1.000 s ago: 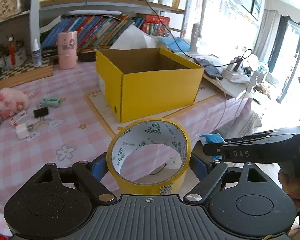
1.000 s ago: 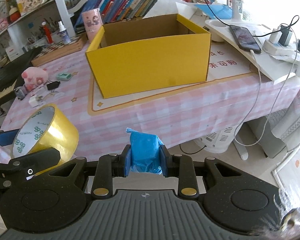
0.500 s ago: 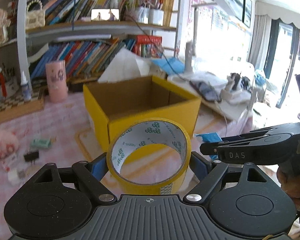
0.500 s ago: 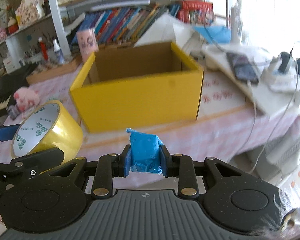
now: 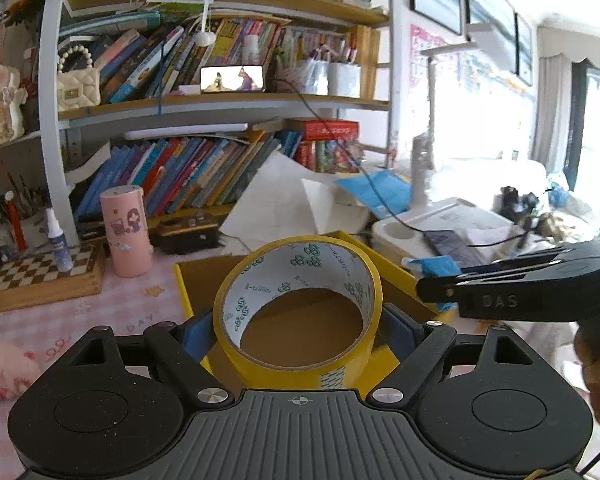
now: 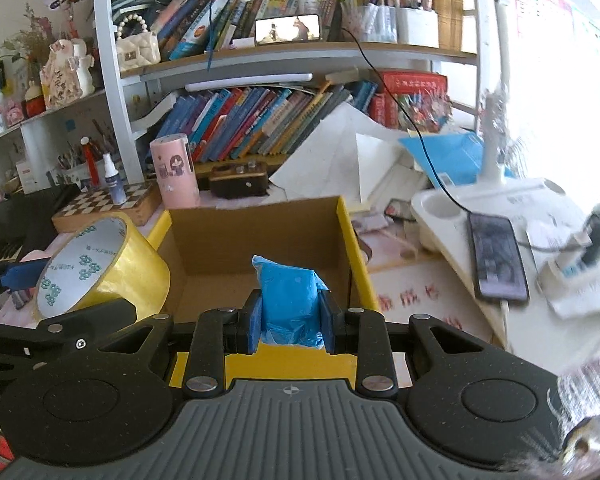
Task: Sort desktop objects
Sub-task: 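Lower the tape roll into the yellow box while the right tool lowers the blue block in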
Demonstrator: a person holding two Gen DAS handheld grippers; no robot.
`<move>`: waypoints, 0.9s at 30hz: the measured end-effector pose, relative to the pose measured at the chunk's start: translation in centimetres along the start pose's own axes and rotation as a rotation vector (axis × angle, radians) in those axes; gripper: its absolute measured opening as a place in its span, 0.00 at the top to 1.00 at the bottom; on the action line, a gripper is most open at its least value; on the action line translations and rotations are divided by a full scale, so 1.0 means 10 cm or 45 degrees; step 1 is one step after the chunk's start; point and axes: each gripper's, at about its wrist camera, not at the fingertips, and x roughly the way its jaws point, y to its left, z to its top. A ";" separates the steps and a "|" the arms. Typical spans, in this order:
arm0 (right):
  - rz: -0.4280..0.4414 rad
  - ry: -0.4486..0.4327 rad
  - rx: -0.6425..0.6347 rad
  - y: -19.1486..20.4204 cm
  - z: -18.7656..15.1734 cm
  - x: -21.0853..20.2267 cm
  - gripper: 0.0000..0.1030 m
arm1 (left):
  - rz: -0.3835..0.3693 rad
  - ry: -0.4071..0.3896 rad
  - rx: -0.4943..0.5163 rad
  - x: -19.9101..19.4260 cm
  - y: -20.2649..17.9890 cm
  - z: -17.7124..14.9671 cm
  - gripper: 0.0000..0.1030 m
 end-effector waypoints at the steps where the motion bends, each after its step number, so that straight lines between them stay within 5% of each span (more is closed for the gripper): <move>1: 0.007 0.001 -0.009 -0.03 0.04 0.05 0.74 | 0.016 0.007 0.000 0.08 0.00 0.02 0.16; 11: 0.097 0.074 -0.204 -0.16 0.38 0.73 0.74 | 0.100 0.174 0.032 0.81 -0.04 0.02 0.16; 17: 0.161 0.216 -0.381 -0.14 0.45 1.29 0.74 | 0.085 0.315 0.070 1.15 -0.11 -0.09 0.16; 27: 0.257 0.485 -0.732 0.07 0.37 2.01 0.74 | 0.008 0.370 -0.028 1.31 -0.10 -0.10 0.16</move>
